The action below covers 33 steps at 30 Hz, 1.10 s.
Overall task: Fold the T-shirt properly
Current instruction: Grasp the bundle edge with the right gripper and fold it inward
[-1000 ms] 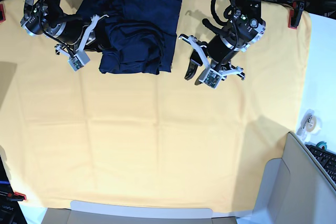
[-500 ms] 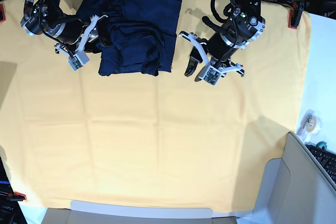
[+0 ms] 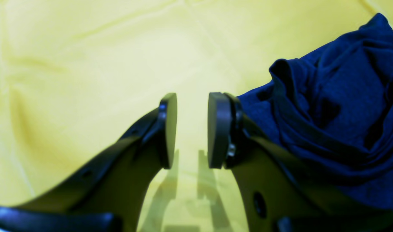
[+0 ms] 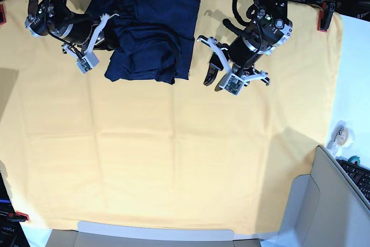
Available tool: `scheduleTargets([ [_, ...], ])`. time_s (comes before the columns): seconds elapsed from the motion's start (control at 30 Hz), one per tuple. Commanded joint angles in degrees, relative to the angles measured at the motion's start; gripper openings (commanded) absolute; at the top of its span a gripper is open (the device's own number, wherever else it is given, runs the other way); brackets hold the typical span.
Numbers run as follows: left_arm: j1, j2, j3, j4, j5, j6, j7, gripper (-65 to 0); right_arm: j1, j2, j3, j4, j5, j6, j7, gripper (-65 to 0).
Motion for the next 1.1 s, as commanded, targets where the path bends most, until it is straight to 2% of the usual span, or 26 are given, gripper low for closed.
scheduleTargets([
  [0.0,-0.38,0.07,-0.09,0.94,-0.74,0.11,-1.52,-50.2,-0.20,0.17,0.09,2.26,1.13,0.36,1.10,-64.3],
  [0.2,-0.38,0.07,-0.09,0.94,-0.74,0.11,-1.52,-50.2,0.07,-0.09,-4.22,4.28,2.10,0.36,-0.22,-64.3],
  [0.33,-0.38,0.07,-0.18,0.94,-0.74,0.11,-1.52,-50.2,0.24,-1.59,-8.17,4.37,2.54,0.36,-0.22,-64.3],
  [0.63,-0.38,0.07,-0.35,0.94,-0.74,0.11,-1.35,-50.2,0.33,-1.50,-8.35,4.37,2.45,0.27,-0.13,-63.9],
  [0.7,-0.38,0.16,-1.41,0.94,-0.74,0.11,-1.35,-50.2,0.33,-1.50,-8.35,4.28,2.36,0.27,-0.13,-61.6],
  [0.9,-0.38,0.07,-2.11,0.94,-0.83,0.11,-1.35,-50.2,-0.02,-1.41,-8.35,4.28,2.36,0.27,-0.13,-45.9],
  [1.07,0.59,0.07,-2.11,0.94,-0.83,0.11,-1.35,-50.2,-0.11,0.43,-8.35,4.28,2.36,0.27,-0.13,-44.6],
])
